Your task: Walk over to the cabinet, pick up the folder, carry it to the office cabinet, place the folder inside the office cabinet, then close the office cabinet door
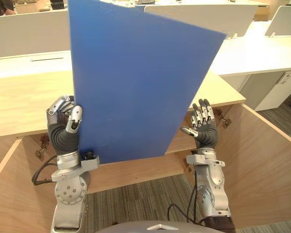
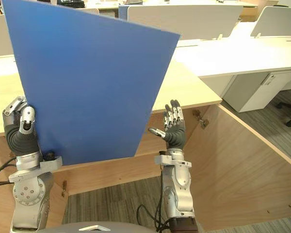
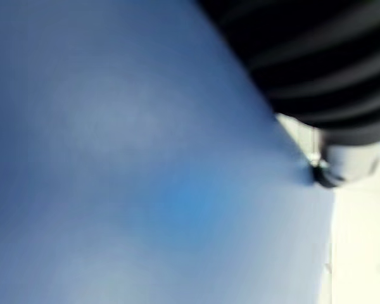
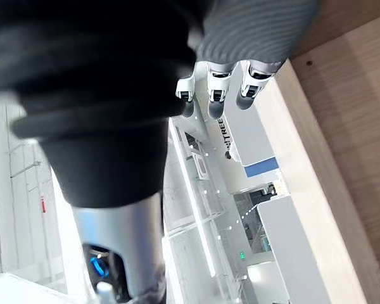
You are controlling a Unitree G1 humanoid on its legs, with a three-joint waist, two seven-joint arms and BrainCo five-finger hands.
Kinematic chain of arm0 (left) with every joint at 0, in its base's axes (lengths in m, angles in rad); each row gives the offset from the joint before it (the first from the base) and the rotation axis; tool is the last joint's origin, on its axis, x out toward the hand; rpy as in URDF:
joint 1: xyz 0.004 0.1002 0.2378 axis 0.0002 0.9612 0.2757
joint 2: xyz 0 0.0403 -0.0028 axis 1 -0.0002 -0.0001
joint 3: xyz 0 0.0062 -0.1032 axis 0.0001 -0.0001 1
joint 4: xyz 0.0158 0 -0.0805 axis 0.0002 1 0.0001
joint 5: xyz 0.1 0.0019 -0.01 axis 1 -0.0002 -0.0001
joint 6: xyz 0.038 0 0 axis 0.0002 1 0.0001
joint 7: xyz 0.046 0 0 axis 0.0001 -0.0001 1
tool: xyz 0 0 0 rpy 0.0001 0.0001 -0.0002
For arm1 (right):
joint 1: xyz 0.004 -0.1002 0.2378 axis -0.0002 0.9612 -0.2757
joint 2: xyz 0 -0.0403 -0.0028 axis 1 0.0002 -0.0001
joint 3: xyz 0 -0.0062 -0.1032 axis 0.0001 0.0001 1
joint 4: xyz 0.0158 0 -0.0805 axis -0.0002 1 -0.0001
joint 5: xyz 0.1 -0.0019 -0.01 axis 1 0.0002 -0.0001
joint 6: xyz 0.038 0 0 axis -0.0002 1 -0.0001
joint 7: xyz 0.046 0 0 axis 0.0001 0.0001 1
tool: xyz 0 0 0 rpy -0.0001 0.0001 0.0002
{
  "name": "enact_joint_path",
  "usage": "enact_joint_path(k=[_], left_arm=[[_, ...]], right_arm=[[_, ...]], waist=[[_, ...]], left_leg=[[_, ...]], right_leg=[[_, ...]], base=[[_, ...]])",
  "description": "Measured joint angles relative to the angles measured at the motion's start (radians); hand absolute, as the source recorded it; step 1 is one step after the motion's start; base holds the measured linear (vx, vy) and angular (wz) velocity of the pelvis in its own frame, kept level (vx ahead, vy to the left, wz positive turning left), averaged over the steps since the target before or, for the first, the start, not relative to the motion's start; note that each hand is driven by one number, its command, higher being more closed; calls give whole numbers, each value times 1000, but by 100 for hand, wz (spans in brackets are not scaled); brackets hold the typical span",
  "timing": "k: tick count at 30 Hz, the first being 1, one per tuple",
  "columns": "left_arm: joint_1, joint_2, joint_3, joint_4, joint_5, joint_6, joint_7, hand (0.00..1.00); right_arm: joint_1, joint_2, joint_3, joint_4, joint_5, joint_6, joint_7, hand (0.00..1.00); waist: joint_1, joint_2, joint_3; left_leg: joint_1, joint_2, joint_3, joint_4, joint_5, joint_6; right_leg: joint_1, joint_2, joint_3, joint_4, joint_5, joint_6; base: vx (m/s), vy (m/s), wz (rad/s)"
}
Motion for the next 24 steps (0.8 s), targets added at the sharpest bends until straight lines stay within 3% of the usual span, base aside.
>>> enact_joint_path(k=[13,24], left_arm=[[0,-1,68,2,-1,0,-22,100],[-32,-1,49,75,3,-1,-49,100]], right_arm=[[1,4,-84,43,-15,3,6,0],[-9,1,-2,41,-3,11,86,0]], waist=[[-5,-3,2],[-6,-4,2]], left_leg=[[0,0,-1,0,0,0],[0,0,2,0,1,1]], right_leg=[[0,0,0,-1,1,1],[0,0,3,-3,10,7]], base=[[0,0,0],[0,0,0]])
